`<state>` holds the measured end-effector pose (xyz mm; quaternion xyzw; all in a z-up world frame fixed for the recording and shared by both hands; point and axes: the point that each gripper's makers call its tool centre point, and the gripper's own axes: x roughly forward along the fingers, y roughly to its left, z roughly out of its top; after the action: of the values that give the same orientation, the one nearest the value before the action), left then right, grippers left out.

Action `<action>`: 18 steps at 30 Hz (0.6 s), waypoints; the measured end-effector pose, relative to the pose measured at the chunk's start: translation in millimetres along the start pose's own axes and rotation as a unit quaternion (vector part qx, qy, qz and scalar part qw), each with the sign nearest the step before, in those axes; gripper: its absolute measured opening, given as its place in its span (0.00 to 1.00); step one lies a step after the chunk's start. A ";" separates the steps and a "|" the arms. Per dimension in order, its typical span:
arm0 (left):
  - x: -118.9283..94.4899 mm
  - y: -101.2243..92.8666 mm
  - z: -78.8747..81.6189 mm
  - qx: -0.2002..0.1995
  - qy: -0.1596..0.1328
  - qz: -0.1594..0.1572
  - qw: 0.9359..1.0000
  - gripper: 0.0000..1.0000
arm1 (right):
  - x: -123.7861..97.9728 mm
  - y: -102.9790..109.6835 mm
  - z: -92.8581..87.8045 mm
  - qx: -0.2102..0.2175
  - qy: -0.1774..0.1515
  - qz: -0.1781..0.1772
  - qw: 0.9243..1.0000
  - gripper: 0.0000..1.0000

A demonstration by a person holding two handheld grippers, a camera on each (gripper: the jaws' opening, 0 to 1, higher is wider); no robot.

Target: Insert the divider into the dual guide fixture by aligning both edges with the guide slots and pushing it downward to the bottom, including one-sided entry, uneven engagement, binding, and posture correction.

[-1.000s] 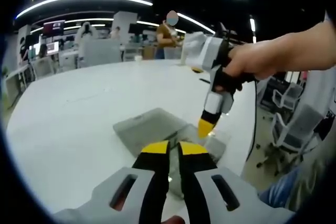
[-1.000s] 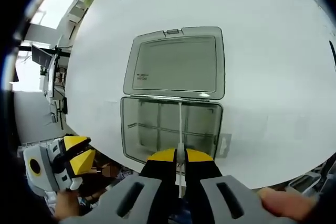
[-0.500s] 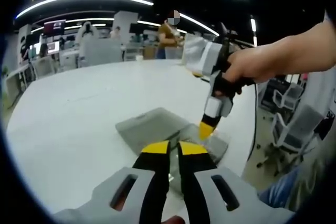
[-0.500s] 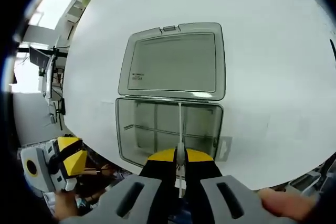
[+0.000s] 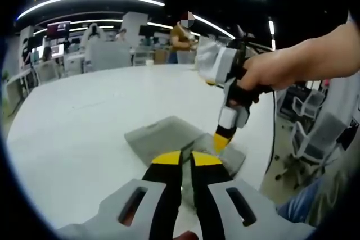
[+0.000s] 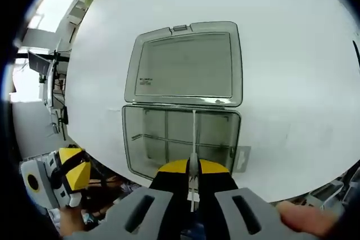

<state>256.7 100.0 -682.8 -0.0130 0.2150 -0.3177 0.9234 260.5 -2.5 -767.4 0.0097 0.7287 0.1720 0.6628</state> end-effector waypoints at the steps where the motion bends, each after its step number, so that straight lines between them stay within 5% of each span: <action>1: -0.1 0.1 0.0 0.000 0.000 0.000 1.000 0.02 | -0.1 -1.0 -0.9 -0.002 0.000 -0.003 1.000 0.00; 18: -2.4 4.8 -0.2 -0.003 -0.002 0.004 1.000 0.02 | 5.0 0.9 -0.2 0.003 0.007 -0.002 1.000 0.00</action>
<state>257.7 105.2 -682.8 -0.0154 0.2144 -0.3136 0.9249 259.6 -0.5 -771.9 0.0095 0.7337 0.1684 0.6582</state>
